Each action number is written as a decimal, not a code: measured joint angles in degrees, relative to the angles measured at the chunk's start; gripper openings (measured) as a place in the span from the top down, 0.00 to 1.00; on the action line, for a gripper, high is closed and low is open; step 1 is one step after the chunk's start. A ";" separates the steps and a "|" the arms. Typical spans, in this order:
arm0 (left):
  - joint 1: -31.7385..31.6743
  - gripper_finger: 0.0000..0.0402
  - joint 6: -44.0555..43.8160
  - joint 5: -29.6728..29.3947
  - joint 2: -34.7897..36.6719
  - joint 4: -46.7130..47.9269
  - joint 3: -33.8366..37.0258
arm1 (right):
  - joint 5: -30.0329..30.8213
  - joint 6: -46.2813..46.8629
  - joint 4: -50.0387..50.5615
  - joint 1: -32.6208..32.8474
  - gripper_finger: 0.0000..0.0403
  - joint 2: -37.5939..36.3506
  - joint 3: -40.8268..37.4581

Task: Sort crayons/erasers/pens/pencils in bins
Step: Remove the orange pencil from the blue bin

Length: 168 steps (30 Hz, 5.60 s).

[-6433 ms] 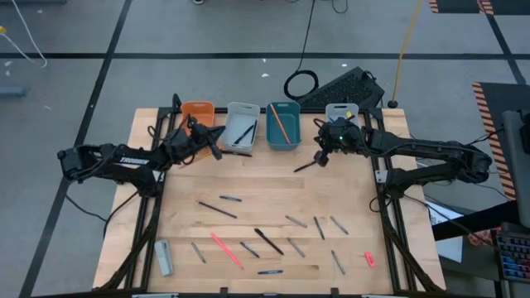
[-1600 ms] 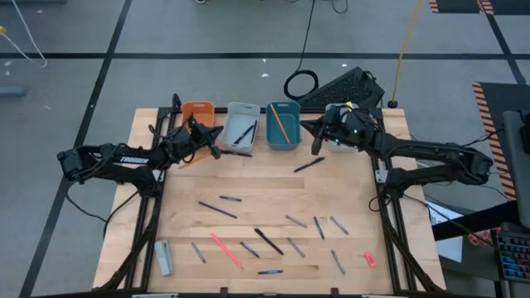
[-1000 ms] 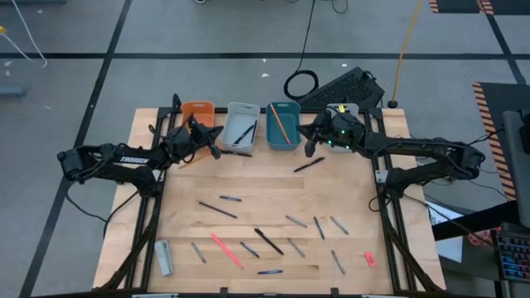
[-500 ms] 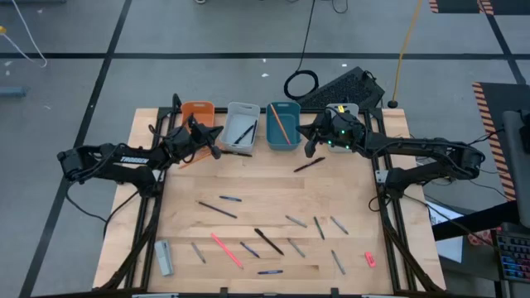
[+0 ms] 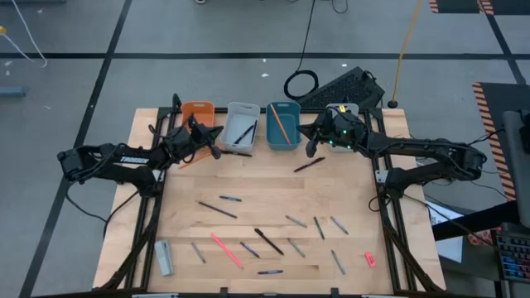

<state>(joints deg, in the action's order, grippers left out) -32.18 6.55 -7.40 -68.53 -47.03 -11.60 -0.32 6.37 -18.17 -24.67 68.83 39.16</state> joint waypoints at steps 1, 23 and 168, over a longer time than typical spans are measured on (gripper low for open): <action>0.00 0.96 -0.38 0.00 -0.01 0.00 0.00 | 0.00 0.00 -0.03 0.01 1.00 -0.28 0.00; 0.00 0.96 -0.59 0.46 0.00 0.04 0.00 | 0.00 -1.00 0.14 3.23 1.00 -0.96 -0.02; 0.02 0.96 3.74 3.02 0.00 -5.44 -0.02 | 1.33 11.54 8.51 -8.74 0.62 41.83 24.30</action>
<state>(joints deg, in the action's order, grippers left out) -32.16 10.28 -4.38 -68.53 -52.47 -11.62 1.01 17.92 -9.66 -33.41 110.65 63.46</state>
